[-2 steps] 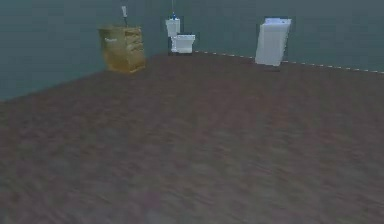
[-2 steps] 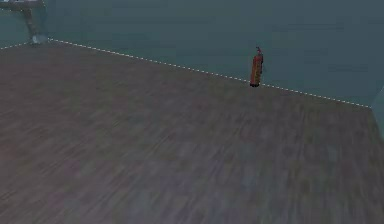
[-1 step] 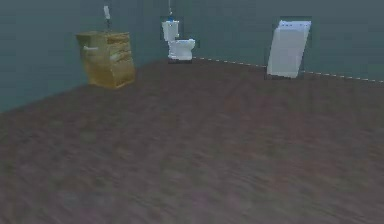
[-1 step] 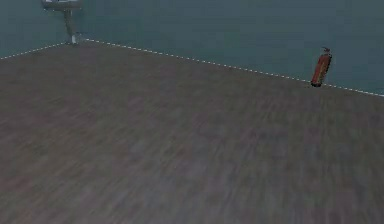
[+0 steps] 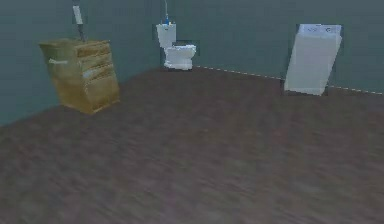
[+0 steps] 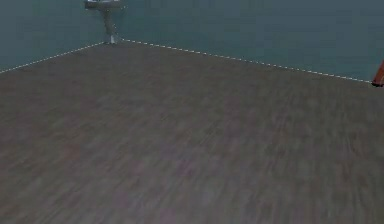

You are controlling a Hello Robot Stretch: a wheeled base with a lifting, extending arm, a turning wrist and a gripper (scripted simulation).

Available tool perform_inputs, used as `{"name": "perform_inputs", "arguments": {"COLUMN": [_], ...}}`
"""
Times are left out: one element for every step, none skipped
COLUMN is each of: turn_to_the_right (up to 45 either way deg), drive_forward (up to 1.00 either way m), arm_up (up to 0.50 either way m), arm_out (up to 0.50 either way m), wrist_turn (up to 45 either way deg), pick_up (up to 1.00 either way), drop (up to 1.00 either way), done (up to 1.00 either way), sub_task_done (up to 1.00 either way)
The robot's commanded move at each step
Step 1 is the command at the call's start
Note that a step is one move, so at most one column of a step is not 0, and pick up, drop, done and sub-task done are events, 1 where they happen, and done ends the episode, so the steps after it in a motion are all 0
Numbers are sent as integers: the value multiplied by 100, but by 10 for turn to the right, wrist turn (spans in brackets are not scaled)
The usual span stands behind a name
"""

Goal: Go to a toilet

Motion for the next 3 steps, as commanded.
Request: {"name": "perform_inputs", "arguments": {"turn_to_the_right": [0, 0, -30], "drive_forward": [100, 100, 0], "arm_up": [0, 0, 0], "arm_out": [0, 0, 0], "wrist_turn": [0, 0, 0], "pick_up": [0, 0, 0], "drop": [0, 0, 0], "done": [0, 0, 0], "sub_task_done": [0, 0, 0]}}
